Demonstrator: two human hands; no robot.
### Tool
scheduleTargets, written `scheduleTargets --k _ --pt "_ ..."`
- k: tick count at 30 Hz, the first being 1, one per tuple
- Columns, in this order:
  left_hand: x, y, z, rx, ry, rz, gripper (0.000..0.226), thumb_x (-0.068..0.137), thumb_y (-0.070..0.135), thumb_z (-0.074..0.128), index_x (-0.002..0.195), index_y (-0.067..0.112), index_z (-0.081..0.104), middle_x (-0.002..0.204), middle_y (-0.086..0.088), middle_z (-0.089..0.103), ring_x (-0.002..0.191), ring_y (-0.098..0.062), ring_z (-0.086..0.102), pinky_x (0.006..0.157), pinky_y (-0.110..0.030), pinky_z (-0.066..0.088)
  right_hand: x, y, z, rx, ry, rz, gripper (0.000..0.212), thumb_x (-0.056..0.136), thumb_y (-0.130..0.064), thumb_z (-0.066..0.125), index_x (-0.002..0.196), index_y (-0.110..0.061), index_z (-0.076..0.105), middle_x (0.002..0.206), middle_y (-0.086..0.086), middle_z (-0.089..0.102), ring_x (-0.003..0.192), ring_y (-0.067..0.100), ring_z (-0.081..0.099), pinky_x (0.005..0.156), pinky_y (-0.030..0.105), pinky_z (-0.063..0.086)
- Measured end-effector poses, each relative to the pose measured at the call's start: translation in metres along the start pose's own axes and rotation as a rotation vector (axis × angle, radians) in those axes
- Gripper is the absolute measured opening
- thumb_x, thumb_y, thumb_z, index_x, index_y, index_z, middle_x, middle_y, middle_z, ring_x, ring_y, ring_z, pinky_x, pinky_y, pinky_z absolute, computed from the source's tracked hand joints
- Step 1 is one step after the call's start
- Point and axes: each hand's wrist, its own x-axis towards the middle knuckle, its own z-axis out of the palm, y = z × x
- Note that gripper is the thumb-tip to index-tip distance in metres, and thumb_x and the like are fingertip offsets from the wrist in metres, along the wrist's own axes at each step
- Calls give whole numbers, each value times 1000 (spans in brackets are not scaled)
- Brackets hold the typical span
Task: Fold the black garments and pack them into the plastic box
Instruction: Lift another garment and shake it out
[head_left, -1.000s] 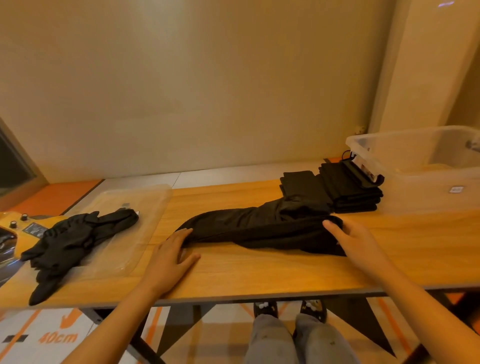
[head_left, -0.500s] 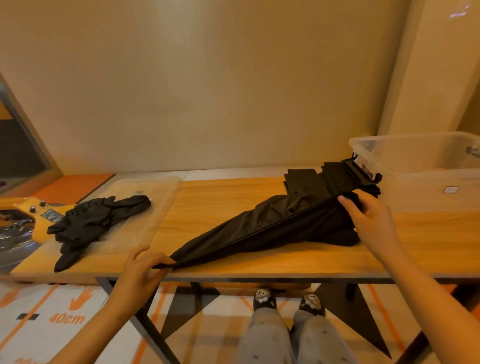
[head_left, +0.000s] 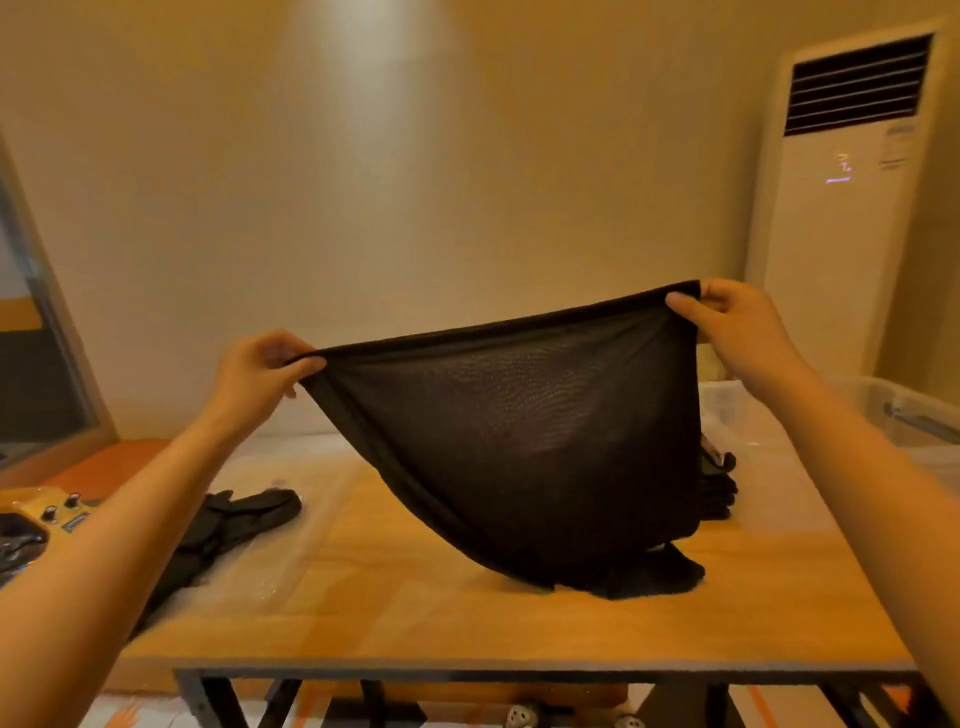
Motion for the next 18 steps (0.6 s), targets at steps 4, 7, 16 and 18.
scheduleTargets --k 4,7,16,18 --pt "62 22 -14 -18 92 56 19 85 4 69 78 22 65 77 -9 66 59 -10 61 61 -21 53 38 -26 -11 24 -16 -3 11 96 -16 55 97 -14 65 88 -4 66 83 7 63 76 22 54" --pt "97 44 -20 38 152 78 11 85 2 66 89 13 67 89 -10 66 80 -22 61 80 -34 50 58 -39 -15 31 5 11 13 94 -17 59 103 -10 65 93 -1 66 89 11 63 79 25 53" --pt "128 108 -44 393 226 189 31 93 -4 41 110 7 64 111 -17 63 100 -33 56 77 -36 41 77 -89 -24 98 100 -97 24 87 -19 68 108 -7 63 90 -4 64 81 4 62 63 11 51" --pt "128 112 -47 407 243 157 31 94 -3 38 112 9 61 115 -18 61 93 -30 54 73 -37 42 77 -92 -24 90 103 -129 19 88 -20 67 104 -10 65 89 -5 64 80 3 62 62 10 50"
